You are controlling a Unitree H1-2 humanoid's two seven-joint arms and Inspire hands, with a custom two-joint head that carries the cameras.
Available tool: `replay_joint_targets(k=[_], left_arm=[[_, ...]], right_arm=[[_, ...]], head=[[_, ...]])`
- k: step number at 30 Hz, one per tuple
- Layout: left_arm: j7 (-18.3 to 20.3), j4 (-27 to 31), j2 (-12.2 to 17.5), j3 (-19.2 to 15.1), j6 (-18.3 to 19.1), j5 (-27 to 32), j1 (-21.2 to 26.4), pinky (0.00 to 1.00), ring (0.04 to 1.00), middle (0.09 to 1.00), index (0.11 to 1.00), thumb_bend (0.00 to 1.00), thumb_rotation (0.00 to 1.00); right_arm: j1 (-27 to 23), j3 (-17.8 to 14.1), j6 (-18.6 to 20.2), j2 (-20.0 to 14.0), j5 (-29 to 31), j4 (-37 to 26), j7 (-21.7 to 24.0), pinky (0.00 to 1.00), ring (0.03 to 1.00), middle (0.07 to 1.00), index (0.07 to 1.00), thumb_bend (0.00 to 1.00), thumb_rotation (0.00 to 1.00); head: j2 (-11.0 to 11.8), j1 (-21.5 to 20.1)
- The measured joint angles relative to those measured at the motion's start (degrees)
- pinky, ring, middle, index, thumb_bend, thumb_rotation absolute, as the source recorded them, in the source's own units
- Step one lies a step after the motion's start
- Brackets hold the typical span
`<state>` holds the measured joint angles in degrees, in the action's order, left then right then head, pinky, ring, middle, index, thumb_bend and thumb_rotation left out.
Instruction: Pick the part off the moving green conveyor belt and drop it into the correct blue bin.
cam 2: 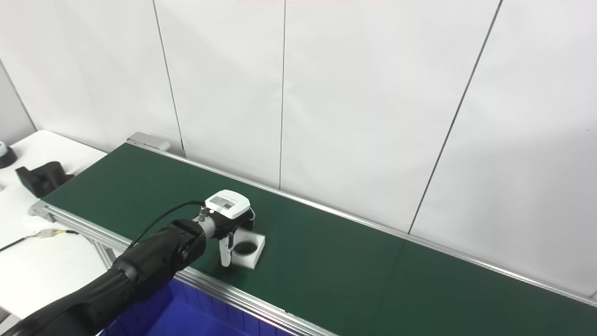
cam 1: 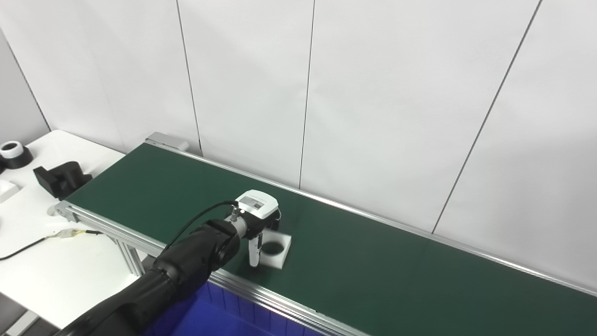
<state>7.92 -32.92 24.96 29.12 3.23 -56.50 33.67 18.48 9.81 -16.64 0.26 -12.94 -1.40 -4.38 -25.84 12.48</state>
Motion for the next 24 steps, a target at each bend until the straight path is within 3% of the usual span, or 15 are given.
replay_joint_targets(k=[6,13,21,24], left_arm=[[-0.09,0.02,-0.06,0.43,0.00,0.18,0.00,0.68,0.673,0.659,0.488,0.52,0.06],[-0.08,0.59,-0.15,0.18,-0.02,1.42,-0.23,0.70,0.703,0.689,0.486,0.52,0.06],[-0.05,2.58,-0.15,-0.33,-0.09,2.52,-1.17,0.69,0.685,0.672,0.488,0.52,0.06],[0.57,5.79,0.36,-0.95,-0.11,2.80,-2.42,0.68,0.652,0.632,0.487,0.52,0.05]], right_arm=[[0.59,0.03,0.00,0.12,0.03,-0.50,0.00,0.67,0.757,0.794,0.881,0.44,0.77],[0.44,-0.01,0.00,0.22,-0.25,-0.53,-0.01,0.65,0.744,0.786,0.872,0.46,0.78],[0.16,-0.04,-0.01,0.19,-0.25,-0.52,-0.02,0.65,0.749,0.789,0.877,0.45,0.78],[0.15,-0.04,0.00,0.15,-0.23,-0.52,-0.02,0.65,0.748,0.790,0.878,0.43,0.77]], head=[[-0.26,-0.26],[-0.26,-0.26],[-0.26,-0.53],[-0.26,-0.70]])
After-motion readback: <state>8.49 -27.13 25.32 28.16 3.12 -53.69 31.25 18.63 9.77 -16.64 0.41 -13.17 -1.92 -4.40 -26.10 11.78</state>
